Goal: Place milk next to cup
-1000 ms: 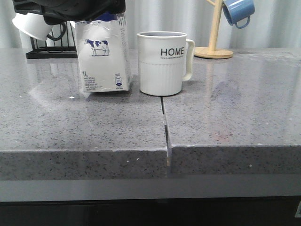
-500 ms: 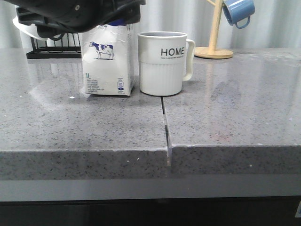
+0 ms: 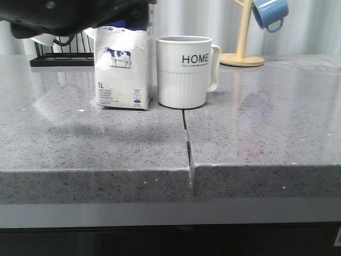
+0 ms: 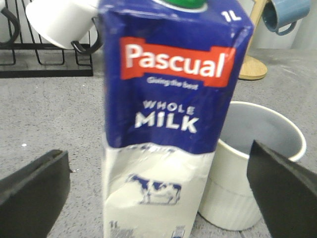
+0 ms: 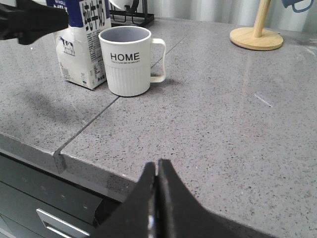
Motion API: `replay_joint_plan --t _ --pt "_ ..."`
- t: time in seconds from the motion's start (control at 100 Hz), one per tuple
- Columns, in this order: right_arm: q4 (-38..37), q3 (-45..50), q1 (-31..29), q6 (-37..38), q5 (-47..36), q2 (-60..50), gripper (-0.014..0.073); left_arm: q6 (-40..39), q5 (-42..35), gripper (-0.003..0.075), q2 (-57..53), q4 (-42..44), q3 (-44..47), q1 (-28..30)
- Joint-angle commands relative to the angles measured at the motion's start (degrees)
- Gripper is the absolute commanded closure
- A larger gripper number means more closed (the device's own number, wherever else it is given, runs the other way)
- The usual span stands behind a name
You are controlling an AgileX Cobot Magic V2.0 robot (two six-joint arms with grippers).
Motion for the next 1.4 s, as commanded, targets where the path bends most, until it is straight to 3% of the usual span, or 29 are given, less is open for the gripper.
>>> replay_joint_plan --t 0.0,0.09,0.2,0.35,0.48,0.73,0.87,1.03,1.39 --pt "0.0 -1.4 -0.1 -0.3 -4.1 0.7 0.0662 0.2 -3.2 0.0083 -4.9 4.7 1.3 -0.9" --pt "0.0 -1.4 -0.1 -0.3 -4.1 0.7 0.0662 0.2 -0.9 0.0156 -8.2 7.3 3.5 -0.3" --pt "0.0 -1.4 -0.1 -0.3 -4.1 0.7 0.0662 0.2 3.7 0.0322 -12.7 10.3 5.5 2.9" --pt "0.0 -1.4 -0.1 -0.3 -4.1 0.7 0.0662 0.1 14.3 0.0568 -18.3 18.9 6.3 12.7" --pt "0.0 -1.4 -0.1 -0.3 -4.1 0.7 0.0662 -4.8 25.4 0.0689 -22.0 29.2 6.3 23.2" --pt "0.0 -1.4 -0.1 -0.3 -4.1 0.7 0.0662 -28.1 42.0 0.0701 -27.1 55.5 6.3 44.3" --pt "0.0 -1.4 -0.1 -0.3 -4.1 0.7 0.0662 -37.3 46.7 0.0704 -30.9 65.6 6.6 50.6" --pt "0.0 -1.4 -0.1 -0.3 -4.1 0.7 0.0662 -45.4 47.0 0.0738 -35.5 71.9 8.0 53.1" --pt "0.0 -1.4 -0.1 -0.3 -4.1 0.7 0.0662 -45.4 49.6 0.0741 -46.4 71.2 15.4 55.3"
